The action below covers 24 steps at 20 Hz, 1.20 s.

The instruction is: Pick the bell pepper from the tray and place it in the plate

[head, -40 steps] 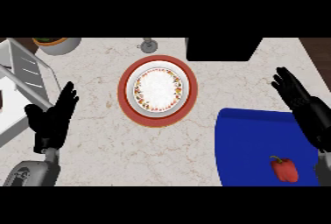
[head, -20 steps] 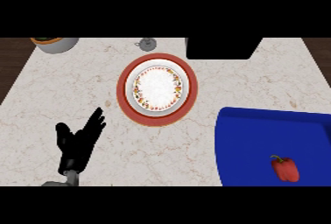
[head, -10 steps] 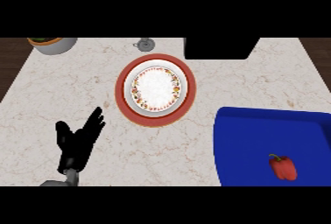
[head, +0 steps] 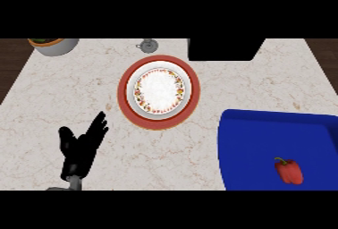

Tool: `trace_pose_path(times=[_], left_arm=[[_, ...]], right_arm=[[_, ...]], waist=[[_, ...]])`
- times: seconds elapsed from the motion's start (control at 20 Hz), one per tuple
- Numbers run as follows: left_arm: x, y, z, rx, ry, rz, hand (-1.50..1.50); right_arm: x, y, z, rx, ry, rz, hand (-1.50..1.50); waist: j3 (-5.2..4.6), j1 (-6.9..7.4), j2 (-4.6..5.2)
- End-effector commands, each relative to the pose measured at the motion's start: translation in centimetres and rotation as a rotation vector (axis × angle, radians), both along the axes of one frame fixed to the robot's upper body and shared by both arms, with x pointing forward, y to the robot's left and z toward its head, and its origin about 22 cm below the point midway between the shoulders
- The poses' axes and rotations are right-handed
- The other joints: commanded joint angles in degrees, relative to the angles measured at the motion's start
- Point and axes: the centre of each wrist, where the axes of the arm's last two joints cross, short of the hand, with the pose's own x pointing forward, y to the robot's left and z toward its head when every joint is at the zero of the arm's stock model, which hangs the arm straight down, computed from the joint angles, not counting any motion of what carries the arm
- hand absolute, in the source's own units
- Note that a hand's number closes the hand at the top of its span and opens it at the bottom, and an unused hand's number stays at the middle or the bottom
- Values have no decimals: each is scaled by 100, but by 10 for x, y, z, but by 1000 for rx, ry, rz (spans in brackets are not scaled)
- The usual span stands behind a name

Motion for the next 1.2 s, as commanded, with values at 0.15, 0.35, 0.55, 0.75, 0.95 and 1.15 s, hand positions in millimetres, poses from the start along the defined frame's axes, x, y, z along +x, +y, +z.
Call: trace_pose_path(times=[0.15,0.35,0.55,0.75,0.95,1.15], left_arm=[[-2,0,-13,19,-2,-11,0],[6,-18,12,7,-10,-3,0],[-15,17,7,2,0,-14,0],[-5,2,-4,12,-11,0,0],[-4,-7,-2,-9,8,-4,0],[4,-4,5,0,-8,1,0]], right_arm=[[-8,47,-12,-102,20,-27,-150],[-6,58,-23,-119,122,-7,-150],[-22,67,-24,-107,148,20,-150],[-21,60,-50,-105,128,30,-150],[-21,79,-45,-159,99,-24,-150],[-12,85,-51,-230,106,-64,-150]], waist=[[0,-3,2],[2,15,2],[0,8,-4],[3,16,5],[2,11,4],[2,14,6]])
